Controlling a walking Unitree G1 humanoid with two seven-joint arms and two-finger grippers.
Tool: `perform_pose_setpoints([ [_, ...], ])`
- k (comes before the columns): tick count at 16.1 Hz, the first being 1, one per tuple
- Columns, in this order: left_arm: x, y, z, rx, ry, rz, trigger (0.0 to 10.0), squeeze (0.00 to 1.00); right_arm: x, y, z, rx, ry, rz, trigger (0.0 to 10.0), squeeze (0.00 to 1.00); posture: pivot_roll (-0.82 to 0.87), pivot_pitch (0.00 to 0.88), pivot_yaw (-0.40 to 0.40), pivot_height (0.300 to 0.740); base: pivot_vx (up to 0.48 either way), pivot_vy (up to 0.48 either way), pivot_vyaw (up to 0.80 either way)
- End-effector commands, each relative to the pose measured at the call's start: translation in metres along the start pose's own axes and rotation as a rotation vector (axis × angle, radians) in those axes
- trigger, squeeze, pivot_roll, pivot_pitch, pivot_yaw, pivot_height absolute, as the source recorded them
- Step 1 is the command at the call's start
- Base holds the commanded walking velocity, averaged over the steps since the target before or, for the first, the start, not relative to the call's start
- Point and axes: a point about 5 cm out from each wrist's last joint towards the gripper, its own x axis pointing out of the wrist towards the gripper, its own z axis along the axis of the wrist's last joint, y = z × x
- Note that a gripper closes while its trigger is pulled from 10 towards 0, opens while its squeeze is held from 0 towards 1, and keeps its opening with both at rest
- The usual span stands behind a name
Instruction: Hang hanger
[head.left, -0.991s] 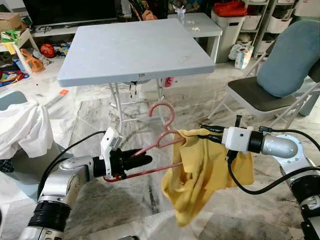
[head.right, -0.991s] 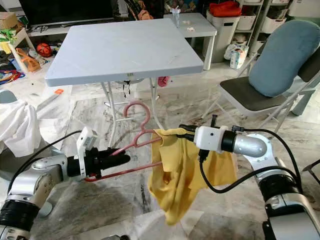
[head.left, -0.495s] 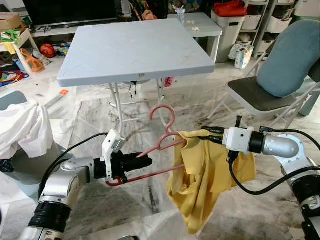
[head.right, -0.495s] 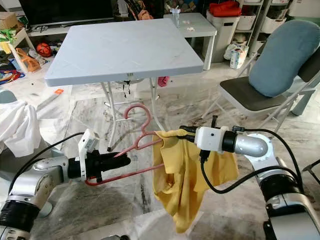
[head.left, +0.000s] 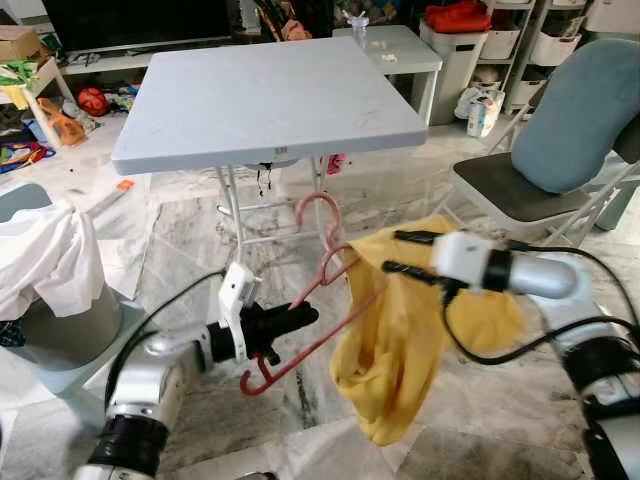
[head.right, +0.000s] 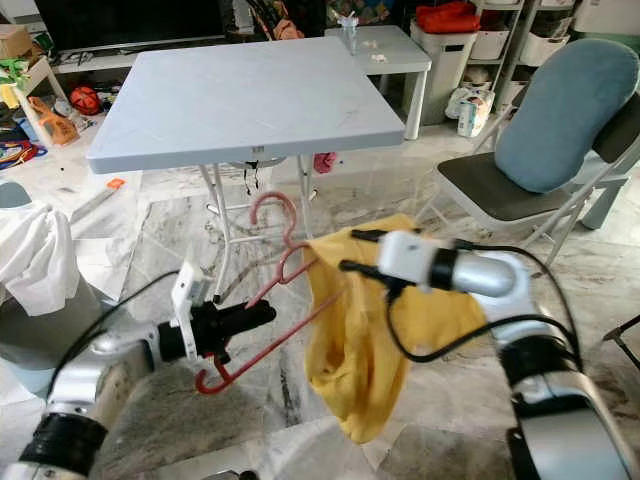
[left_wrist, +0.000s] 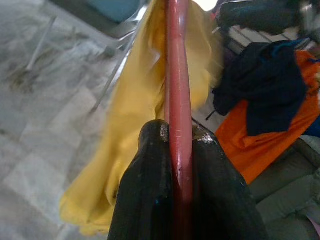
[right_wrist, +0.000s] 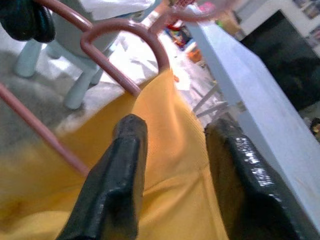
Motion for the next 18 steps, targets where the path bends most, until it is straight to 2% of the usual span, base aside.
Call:
perform_pose_setpoints([
  [1,-0.005,0.004,0.009,0.029,-0.059,0.036,0.0,0.0,0.002,-0.008,0.003,-0.022,0.013,-0.009,10.0,1.0,-0.09,0.0,0.024,0.74,0.0,0.0,0.0],
  [3,-0.004,0.009,0.011,0.016,-0.11,0.096,0.0,0.0,0.005,-0.005,0.0,-0.039,0.056,0.008,10.0,1.0,-0.1,0.0,0.024,0.74,0.0,0.0,0.0],
  [5,-0.004,0.01,0.01,0.012,-0.122,0.115,0.0,0.0,0.008,-0.003,-0.002,-0.005,0.065,-0.018,10.0,1.0,-0.1,0.0,0.025,0.74,0.0,0.0,0.0],
  [6,-0.002,0.009,0.011,0.012,-0.133,0.115,0.0,0.0,0.011,0.005,-0.007,0.006,0.09,-0.009,10.0,1.0,-0.1,0.0,0.025,0.74,0.0,0.0,0.0],
  [8,0.0,0.006,0.012,0.023,-0.13,0.096,0.0,0.0,0.013,0.008,-0.016,0.05,0.156,-0.099,10.0,1.0,-0.1,0.0,0.026,0.74,0.0,0.0,0.0],
  [12,0.004,-0.007,0.013,0.043,-0.103,-0.008,0.0,0.0,0.025,0.024,-0.031,0.271,0.215,-0.247,10.0,1.0,-0.1,0.0,0.03,0.74,0.0,0.0,0.0],
  [14,0.006,-0.01,0.014,0.055,-0.09,-0.033,0.0,0.0,0.027,0.027,-0.036,0.367,0.244,-0.308,10.0,1.0,-0.1,0.0,0.033,0.74,0.0,0.0,0.0],
  [16,0.007,-0.01,0.018,0.068,-0.091,-0.038,0.0,0.0,0.026,0.029,-0.047,0.508,0.319,-0.381,10.0,0.99,-0.1,0.0,0.037,0.74,0.0,0.0,0.0],
  [17,0.007,-0.01,0.019,0.071,-0.087,-0.042,0.0,0.0,0.024,0.027,-0.05,0.543,0.334,-0.411,2.9,0.68,-0.1,0.0,0.038,0.74,0.0,0.0,0.0],
  [18,0.007,-0.01,0.019,0.074,-0.083,-0.045,0.0,0.0,0.023,0.025,-0.05,0.569,0.337,-0.433,0.0,0.0,-0.1,0.0,0.039,0.74,0.0,0.0,0.0],
])
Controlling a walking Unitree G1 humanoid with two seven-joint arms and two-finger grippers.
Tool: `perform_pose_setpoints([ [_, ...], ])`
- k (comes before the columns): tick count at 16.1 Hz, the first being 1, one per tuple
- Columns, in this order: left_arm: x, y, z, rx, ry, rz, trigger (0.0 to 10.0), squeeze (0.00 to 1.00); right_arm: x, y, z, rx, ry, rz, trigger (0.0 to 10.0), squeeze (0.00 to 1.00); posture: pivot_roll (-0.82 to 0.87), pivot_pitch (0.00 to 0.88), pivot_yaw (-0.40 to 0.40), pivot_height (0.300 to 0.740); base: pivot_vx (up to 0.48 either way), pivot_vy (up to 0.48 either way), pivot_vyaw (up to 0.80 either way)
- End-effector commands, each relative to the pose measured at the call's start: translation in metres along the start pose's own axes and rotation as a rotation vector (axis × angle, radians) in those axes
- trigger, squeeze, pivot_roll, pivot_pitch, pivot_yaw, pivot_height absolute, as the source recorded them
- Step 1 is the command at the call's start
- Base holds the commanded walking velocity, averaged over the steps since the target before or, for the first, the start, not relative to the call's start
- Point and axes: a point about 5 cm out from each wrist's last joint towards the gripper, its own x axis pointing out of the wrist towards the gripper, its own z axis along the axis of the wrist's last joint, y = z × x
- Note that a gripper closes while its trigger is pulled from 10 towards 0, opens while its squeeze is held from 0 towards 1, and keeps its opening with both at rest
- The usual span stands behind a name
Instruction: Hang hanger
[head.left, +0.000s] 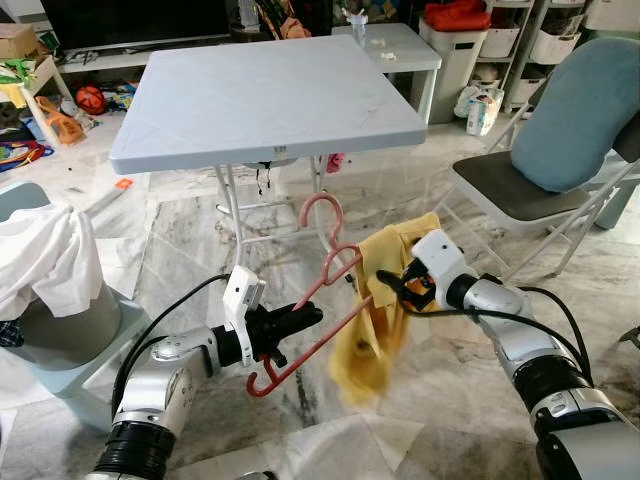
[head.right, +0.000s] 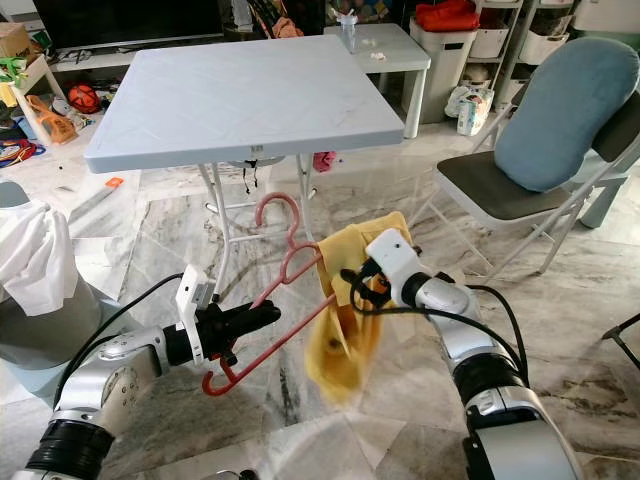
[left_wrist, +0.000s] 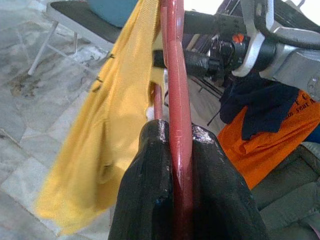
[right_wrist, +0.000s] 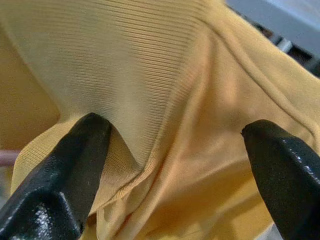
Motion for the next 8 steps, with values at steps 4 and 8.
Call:
perform_pose_setpoints([
  [4,0.0009,-0.0048,0.0203,0.066,-0.045,-0.053,0.0,0.0,0.0,-0.01,0.002,0.075,0.023,-0.059,0.0,0.0,-0.1,0.0,0.042,0.74,0.0,0.0,0.0],
  [8,-0.0008,-0.0036,0.0199,0.063,-0.036,-0.061,0.0,0.0,-0.0021,-0.0169,-0.0003,0.138,0.037,-0.099,0.0,0.0,-0.1,0.0,0.044,0.74,0.0,0.0,0.0],
])
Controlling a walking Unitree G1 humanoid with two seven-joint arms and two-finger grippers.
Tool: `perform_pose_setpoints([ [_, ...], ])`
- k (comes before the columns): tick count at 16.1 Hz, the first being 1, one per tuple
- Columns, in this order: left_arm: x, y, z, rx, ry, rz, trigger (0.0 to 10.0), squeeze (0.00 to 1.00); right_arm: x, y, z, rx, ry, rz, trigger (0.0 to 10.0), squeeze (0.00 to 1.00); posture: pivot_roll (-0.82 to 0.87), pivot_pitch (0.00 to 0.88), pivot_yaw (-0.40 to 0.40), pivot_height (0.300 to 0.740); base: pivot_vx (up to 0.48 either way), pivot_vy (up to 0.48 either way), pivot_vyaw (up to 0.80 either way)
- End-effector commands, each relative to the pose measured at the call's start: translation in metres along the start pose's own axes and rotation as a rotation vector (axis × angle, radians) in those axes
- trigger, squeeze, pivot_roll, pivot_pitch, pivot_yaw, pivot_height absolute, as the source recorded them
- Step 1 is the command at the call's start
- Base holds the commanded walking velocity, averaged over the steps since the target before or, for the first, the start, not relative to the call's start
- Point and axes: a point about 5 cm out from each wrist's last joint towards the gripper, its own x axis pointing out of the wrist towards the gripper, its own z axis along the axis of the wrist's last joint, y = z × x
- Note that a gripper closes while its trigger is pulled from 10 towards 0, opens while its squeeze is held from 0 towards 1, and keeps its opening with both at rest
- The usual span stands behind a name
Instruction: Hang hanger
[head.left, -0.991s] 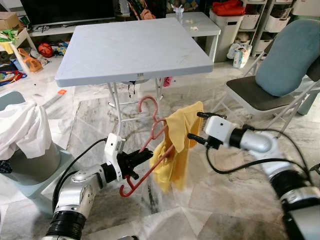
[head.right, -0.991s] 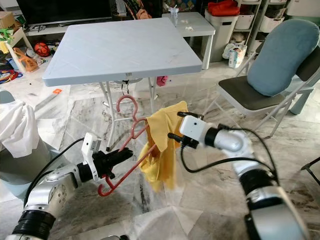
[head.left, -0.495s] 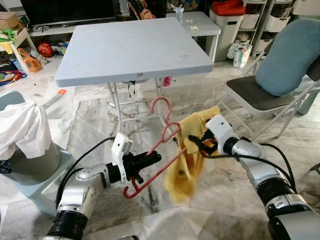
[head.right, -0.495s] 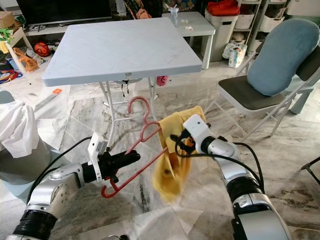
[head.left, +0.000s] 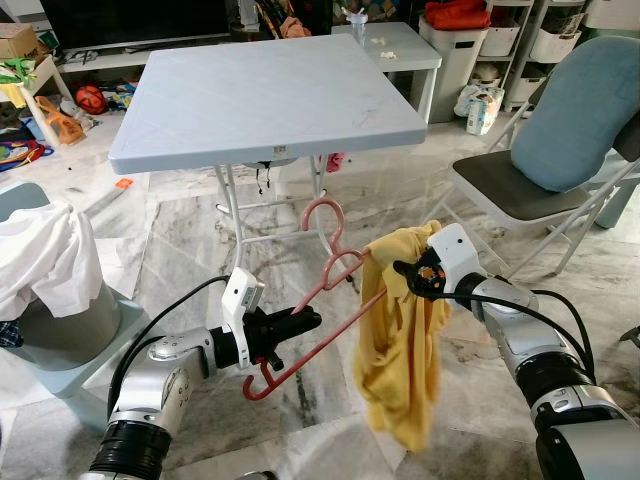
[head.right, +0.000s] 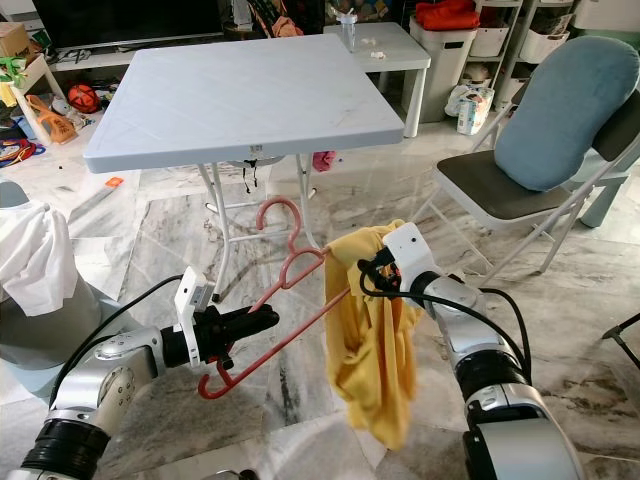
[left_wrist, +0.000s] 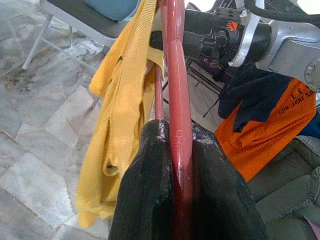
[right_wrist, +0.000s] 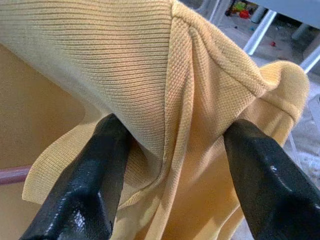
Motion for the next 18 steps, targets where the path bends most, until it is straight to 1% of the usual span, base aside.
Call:
perform_pose_setpoints([
  [1,0.002,-0.005,0.022,0.066,-0.057,-0.051,0.0,0.0,0.001,-0.008,0.004,0.042,0.004,-0.041,0.0,0.0,-0.1,0.0,0.043,0.74,0.0,0.0,0.0],
  [7,0.001,-0.006,0.023,0.068,-0.051,-0.071,0.0,0.0,0.003,-0.007,0.003,0.157,-0.008,-0.082,0.0,0.0,-0.09,0.0,0.046,0.74,0.0,0.0,0.0],
  [10,0.0,-0.006,0.023,0.07,-0.046,-0.072,0.0,0.0,0.002,-0.012,0.003,0.221,-0.025,-0.113,0.0,0.0,-0.09,0.0,0.046,0.74,0.0,0.0,0.0],
  [13,0.0,-0.005,0.023,0.073,-0.044,-0.069,0.0,0.0,0.001,-0.015,0.007,0.233,-0.04,-0.132,0.0,0.0,-0.09,0.0,0.045,0.74,0.0,0.0,0.0],
  [16,-0.002,-0.002,0.021,0.07,-0.046,-0.038,0.0,0.0,-0.003,-0.028,0.013,0.239,-0.069,-0.197,0.0,0.0,-0.09,0.0,0.043,0.74,0.0,0.0,0.0],
  [17,-0.002,0.004,0.019,0.084,-0.047,0.018,0.0,0.0,-0.005,-0.037,0.019,0.238,-0.095,-0.243,0.0,0.0,-0.1,0.0,0.045,0.74,0.0,0.0,0.0],
  [18,-0.001,0.005,0.018,0.084,-0.047,0.03,0.0,0.0,-0.006,-0.041,0.021,0.234,-0.101,-0.269,0.0,0.0,-0.1,0.0,0.044,0.74,0.0,0.0,0.0],
])
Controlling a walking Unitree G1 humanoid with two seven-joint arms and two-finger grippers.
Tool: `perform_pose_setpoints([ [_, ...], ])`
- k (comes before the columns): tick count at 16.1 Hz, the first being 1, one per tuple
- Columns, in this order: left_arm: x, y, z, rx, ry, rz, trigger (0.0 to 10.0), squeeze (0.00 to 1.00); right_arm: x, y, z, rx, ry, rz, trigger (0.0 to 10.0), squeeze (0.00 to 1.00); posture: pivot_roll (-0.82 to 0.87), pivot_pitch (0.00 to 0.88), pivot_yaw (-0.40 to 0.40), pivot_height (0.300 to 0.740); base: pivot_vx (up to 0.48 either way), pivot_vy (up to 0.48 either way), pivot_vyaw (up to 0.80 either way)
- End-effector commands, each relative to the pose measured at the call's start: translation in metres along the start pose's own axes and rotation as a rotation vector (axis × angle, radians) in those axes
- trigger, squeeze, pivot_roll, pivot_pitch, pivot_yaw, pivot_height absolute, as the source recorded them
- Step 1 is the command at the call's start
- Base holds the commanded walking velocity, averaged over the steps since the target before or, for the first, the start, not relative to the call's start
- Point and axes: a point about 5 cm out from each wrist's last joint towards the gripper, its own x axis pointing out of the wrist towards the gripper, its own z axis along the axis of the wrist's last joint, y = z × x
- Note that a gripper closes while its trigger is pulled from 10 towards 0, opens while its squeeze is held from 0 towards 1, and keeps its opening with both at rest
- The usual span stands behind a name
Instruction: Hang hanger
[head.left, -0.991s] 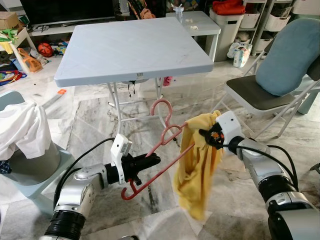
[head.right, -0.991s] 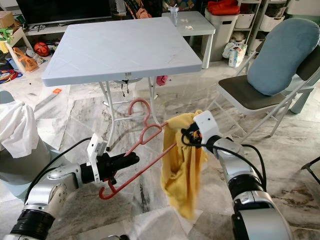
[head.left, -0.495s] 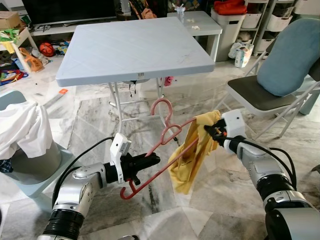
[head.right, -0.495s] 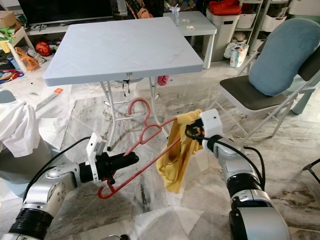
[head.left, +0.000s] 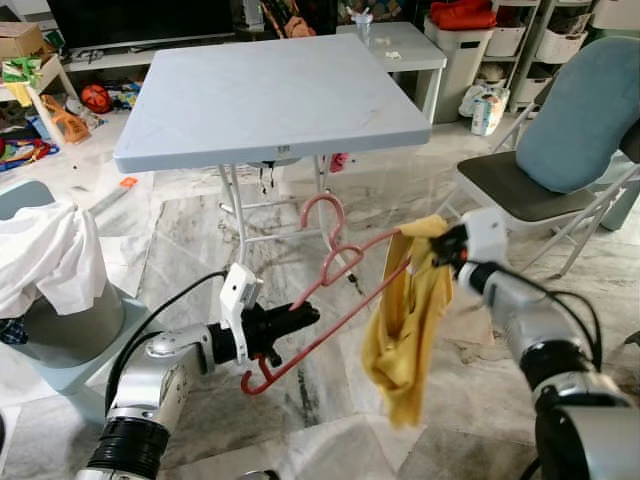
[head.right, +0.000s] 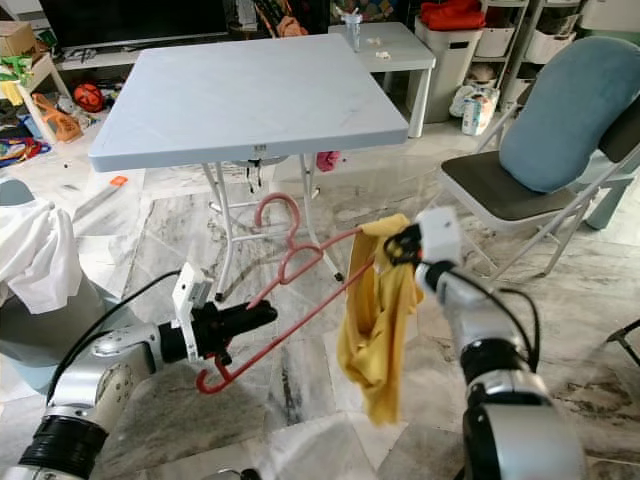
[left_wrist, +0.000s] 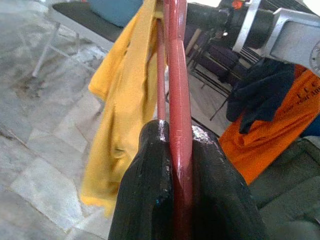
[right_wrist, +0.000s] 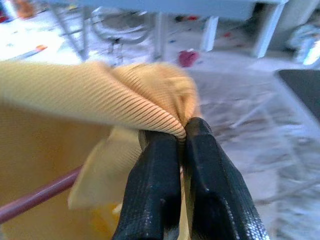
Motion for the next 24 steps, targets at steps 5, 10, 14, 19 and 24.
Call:
perform_pose_setpoints([
  [5,-0.012,-0.007,0.0,0.046,0.024,-0.007,0.0,0.0,0.001,-0.022,0.044,0.057,-0.198,-0.205,0.0,0.0,-0.1,0.0,0.041,0.74,0.0,0.0,0.0],
  [10,-0.038,-0.031,-0.021,0.035,0.097,-0.043,0.0,0.0,0.003,-0.03,0.059,0.012,-0.225,-0.361,0.0,0.0,-0.08,0.0,0.031,0.74,0.0,0.0,0.0],
  [14,-0.045,-0.015,-0.005,0.036,-0.157,0.301,0.0,0.0,-0.002,-0.037,0.041,0.014,-0.167,-0.385,0.0,0.0,-0.06,0.0,0.022,0.74,0.0,0.0,0.0],
  [19,-0.053,-0.035,-0.005,-0.054,-0.208,0.278,0.0,0.0,-0.014,-0.05,0.016,0.162,-0.15,-0.568,0.0,0.0,-0.04,0.0,0.024,0.74,0.0,0.0,0.0],
  [24,-0.041,-0.066,-0.034,-0.118,0.102,-0.039,0.0,0.0,0.008,-0.005,0.068,0.254,-0.369,-0.343,0.0,0.0,-0.05,0.0,0.031,0.74,0.0,0.0,0.0],
])
